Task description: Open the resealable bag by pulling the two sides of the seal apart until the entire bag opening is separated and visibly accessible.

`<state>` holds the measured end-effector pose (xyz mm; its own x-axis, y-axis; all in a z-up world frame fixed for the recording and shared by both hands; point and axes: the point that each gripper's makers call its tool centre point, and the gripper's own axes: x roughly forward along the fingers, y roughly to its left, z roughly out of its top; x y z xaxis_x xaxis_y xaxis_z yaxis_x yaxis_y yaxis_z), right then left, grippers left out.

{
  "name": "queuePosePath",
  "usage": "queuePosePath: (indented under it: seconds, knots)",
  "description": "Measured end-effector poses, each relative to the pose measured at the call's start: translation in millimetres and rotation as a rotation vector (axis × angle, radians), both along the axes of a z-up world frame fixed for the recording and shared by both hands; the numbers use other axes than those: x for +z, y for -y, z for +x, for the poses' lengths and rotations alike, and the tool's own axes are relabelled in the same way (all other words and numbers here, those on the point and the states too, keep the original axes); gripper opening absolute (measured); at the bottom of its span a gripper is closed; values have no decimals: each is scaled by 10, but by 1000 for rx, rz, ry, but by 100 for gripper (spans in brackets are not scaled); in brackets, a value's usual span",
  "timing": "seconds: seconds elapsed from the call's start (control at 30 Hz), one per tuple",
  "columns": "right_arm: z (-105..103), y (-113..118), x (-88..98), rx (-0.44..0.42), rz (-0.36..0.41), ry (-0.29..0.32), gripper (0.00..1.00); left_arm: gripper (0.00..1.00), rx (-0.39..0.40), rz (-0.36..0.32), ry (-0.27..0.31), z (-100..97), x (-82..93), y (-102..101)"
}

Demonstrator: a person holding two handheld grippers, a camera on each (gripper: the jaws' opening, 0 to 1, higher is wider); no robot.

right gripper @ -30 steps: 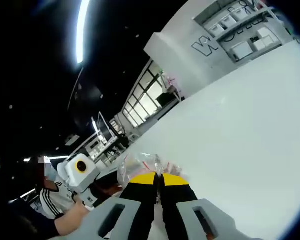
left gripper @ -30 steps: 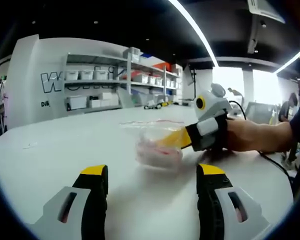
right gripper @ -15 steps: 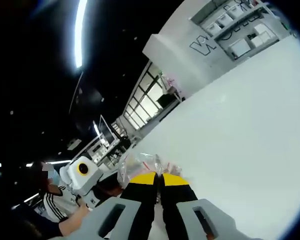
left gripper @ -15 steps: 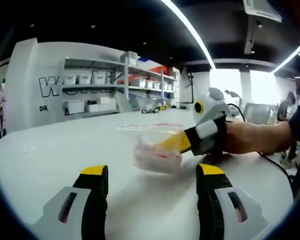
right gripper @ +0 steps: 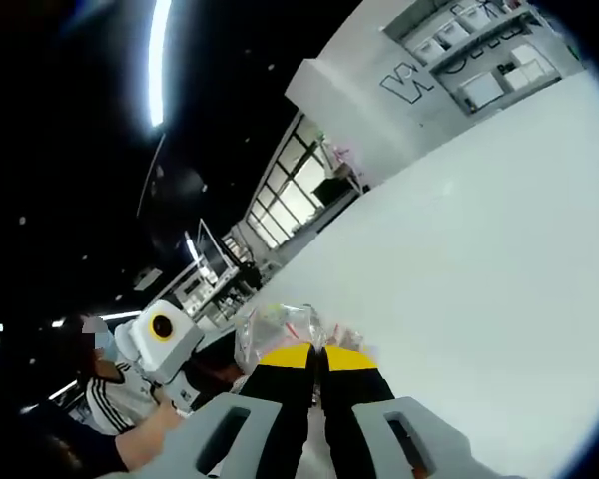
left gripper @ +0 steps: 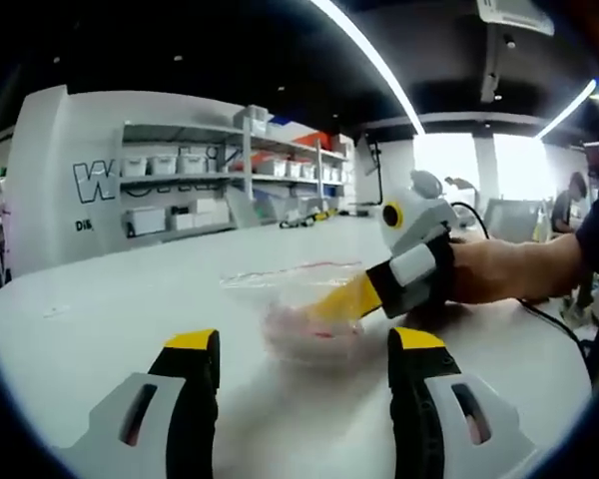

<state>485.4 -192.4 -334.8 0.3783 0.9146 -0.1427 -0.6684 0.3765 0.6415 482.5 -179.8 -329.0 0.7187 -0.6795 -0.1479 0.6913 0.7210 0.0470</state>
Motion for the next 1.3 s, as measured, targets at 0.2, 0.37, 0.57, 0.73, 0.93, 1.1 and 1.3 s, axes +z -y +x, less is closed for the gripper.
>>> queuePosePath:
  seconds: [0.2, 0.37, 0.57, 0.73, 0.93, 1.1, 1.3]
  knots:
    - [-15, -15, -4, 10, -7, 4, 0, 62, -14, 20, 20, 1, 13, 52]
    - [-11, -21, -6, 17, -8, 9, 0, 59, -19, 36, 27, 6, 2, 62]
    - [-41, -28, -24, 32, -22, 24, 0, 55, -16, 23, 19, 15, 7, 55]
    - [-47, -27, -24, 35, -32, 50, 0, 49, -20, 23, 16, 7, 7, 59]
    - [-59, -17, -26, 36, -38, 67, 0, 43, -36, 30, 6, -14, -9, 83]
    - [-64, -17, -19, 36, -40, 85, 0, 42, -34, 36, 13, -10, -5, 75]
    - [-50, -2, 4, 27, -49, 137, 3, 42, -35, 41, 26, -8, 9, 71]
